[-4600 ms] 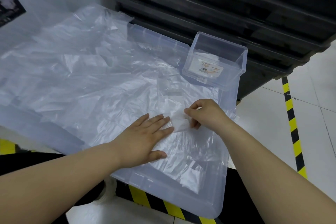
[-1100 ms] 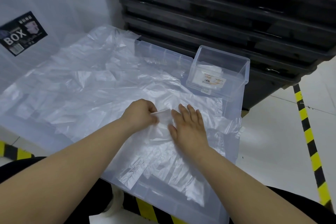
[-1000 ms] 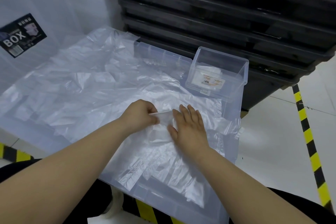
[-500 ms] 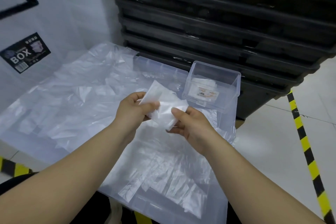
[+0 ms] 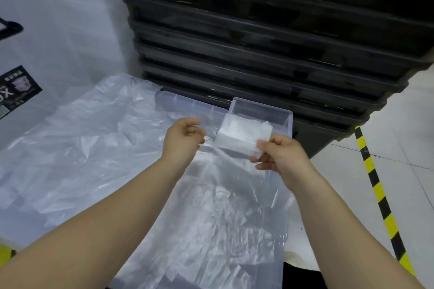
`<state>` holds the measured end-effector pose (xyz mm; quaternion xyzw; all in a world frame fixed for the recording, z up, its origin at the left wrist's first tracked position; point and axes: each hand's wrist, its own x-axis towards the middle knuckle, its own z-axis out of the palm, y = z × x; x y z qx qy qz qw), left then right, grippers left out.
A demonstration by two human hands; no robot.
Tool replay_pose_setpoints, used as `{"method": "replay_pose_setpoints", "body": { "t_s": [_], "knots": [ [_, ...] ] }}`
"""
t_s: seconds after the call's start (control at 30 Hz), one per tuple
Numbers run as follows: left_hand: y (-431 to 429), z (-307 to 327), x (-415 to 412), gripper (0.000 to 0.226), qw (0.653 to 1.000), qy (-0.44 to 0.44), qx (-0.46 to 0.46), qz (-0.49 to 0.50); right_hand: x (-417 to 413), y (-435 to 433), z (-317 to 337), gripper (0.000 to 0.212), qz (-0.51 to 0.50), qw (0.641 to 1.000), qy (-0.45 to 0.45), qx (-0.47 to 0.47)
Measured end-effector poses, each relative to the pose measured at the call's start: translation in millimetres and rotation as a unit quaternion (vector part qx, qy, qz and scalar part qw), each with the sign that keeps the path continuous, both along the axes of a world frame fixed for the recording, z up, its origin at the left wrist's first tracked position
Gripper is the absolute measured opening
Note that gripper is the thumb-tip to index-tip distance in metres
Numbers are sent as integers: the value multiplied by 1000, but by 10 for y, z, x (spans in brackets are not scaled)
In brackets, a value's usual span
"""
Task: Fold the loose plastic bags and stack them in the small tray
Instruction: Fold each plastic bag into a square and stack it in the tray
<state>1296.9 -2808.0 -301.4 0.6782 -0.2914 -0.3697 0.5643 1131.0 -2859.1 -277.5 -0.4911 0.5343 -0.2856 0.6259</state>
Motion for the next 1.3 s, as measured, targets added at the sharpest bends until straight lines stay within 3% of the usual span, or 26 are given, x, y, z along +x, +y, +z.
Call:
{"method": "replay_pose_setpoints", "body": {
  "t_s": [0.07, 0.13, 0.23, 0.4, 0.67, 0.9, 1.03, 1.2, 1.27, 1.3],
  "knots": [
    [-120, -32, -34, 34, 986, -148, 10, -82, -28, -173, 110, 23, -17, 999, 24, -26],
    [-230, -88, -68, 45, 939, -282, 38, -191, -43, -367, 208, 21, -33, 996, 63, -54],
    [-342, -175, -91, 53, 878, -373, 99, -284, -43, -615, 240, 19, -19, 980, 167, -105],
    [-379, -253, -75, 55, 868, -374, 115, -305, 63, -835, 130, 27, 51, 941, 312, -117],
    [-368, -263, -99, 59, 887, -324, 106, -311, 303, -955, 9, 21, 87, 935, 341, -38],
    [-358, -262, -80, 61, 889, -308, 105, -321, 372, -1011, -136, 27, 178, 844, 499, -83],
    [-359, -265, -91, 62, 887, -309, 103, -327, 370, -1043, -90, 17, 214, 777, 573, -150],
    [-360, -269, -107, 63, 890, -302, 101, -328, 310, -1118, 27, 26, 217, 740, 605, -197],
    [-358, -272, -104, 63, 890, -301, 102, -328, 302, -1144, 25, 15, 228, 759, 565, -230],
    [-356, -273, -105, 63, 890, -299, 103, -328, 305, -1144, 0, 14, 235, 789, 520, -228]
  ]
}}
